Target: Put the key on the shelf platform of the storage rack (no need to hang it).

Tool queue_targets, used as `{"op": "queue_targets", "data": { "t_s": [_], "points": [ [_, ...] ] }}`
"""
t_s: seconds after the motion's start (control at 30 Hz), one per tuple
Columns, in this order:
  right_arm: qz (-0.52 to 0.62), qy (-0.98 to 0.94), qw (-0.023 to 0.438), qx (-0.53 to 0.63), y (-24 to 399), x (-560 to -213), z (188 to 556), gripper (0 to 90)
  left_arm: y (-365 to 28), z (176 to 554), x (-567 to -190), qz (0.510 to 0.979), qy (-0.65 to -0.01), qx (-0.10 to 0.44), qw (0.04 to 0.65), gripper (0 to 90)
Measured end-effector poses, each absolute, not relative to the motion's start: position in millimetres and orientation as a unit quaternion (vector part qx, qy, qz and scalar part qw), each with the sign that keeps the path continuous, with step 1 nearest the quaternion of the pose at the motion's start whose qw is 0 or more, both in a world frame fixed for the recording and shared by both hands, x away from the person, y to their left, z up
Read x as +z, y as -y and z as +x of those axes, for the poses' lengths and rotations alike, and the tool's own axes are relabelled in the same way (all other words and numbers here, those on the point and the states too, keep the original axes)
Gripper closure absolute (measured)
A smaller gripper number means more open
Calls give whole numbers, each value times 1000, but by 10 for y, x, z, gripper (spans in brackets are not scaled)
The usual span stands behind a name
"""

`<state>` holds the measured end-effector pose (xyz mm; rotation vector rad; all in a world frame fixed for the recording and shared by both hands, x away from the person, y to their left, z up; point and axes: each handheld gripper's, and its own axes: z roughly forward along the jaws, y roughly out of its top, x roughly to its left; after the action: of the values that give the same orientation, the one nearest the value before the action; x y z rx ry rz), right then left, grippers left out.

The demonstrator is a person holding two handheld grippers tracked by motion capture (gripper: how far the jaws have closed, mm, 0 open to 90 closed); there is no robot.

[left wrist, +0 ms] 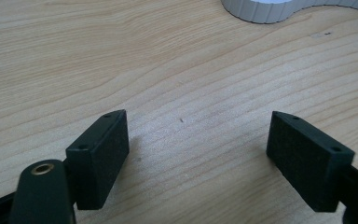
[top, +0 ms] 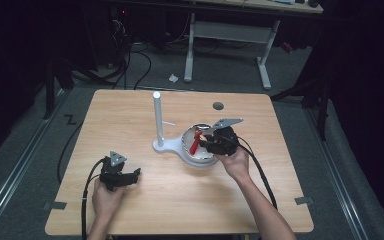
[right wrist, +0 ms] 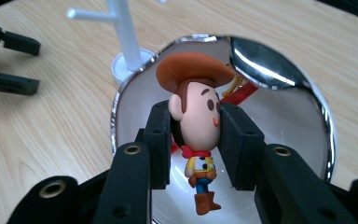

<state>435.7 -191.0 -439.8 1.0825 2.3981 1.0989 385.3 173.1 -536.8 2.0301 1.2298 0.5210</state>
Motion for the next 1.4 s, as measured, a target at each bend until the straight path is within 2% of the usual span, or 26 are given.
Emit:
{"op": "queue_targets", "data": {
  "t_s": [0.5,0.73,1.2,1.4],
  "points": [
    [399,-828,127,372,1874,-4564,4469,651,-1732,3852,-5367,783,-474,200,348,215],
    [399,-833,133,360,1842,-4566,4476,638,-1732,3852,-5367,783,-475,200,348,215],
    [414,-830,134,349,1902,-4557,4487,487,-1732,3851,-5367,784,-474,200,348,215],
    [416,-821,136,367,1969,-4466,4445,466,-1731,3851,-5367,784,-474,200,348,215]
  ]
}}
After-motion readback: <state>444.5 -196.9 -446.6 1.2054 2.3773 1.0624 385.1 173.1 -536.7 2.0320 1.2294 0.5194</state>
